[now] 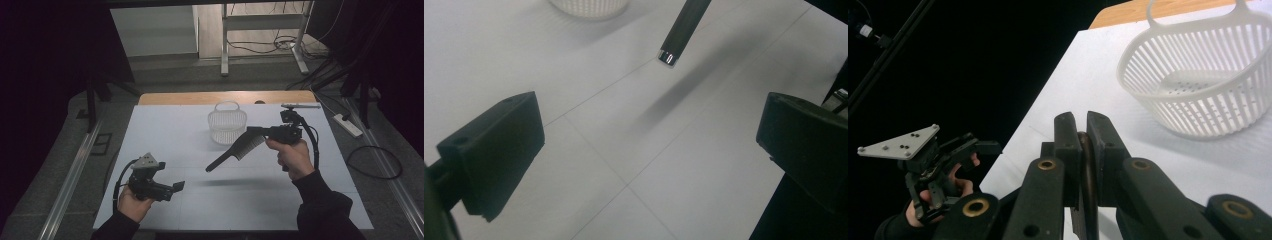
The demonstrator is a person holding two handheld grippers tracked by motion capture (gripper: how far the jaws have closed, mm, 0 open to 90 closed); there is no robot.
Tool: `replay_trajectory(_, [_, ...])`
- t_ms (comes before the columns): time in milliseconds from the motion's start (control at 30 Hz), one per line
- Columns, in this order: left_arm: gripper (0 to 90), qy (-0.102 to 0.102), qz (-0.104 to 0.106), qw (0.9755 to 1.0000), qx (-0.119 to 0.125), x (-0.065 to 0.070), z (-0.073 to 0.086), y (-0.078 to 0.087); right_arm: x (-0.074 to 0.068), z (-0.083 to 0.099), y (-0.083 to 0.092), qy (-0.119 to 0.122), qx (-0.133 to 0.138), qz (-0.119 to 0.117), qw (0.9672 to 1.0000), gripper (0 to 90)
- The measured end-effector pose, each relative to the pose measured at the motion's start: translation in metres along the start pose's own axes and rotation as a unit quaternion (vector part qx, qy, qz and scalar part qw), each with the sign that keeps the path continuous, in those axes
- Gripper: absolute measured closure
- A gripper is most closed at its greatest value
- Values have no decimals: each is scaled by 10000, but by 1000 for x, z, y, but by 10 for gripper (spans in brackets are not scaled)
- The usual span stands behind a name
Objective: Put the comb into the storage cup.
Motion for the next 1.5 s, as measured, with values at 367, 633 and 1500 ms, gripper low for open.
replay_trajectory(367, [0, 141, -194, 9997, 103, -6, 21, 24, 2, -10, 3, -24, 153, 91, 9998, 841])
replay_trajectory(633, [0, 246, -301, 9991, 150, -10, 33, 36, 4, -17, 7, -74, 251, 161, 9995, 841])
replay_trajectory(1500, [0, 306, -777, 9965, -99, -10, 60, 57, 5, -47, 17, -132, 575, 377, 9975, 841])
Point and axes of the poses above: each handheld gripper's, and its own axes: y roughly backward along the jaws, z roughly out of its underside, x roughly to its right, the point moved 3 cm from there along -y, roughly forward along the jaws, and after that the axes turned 5 degrees about -x, right-handed, at the moved point
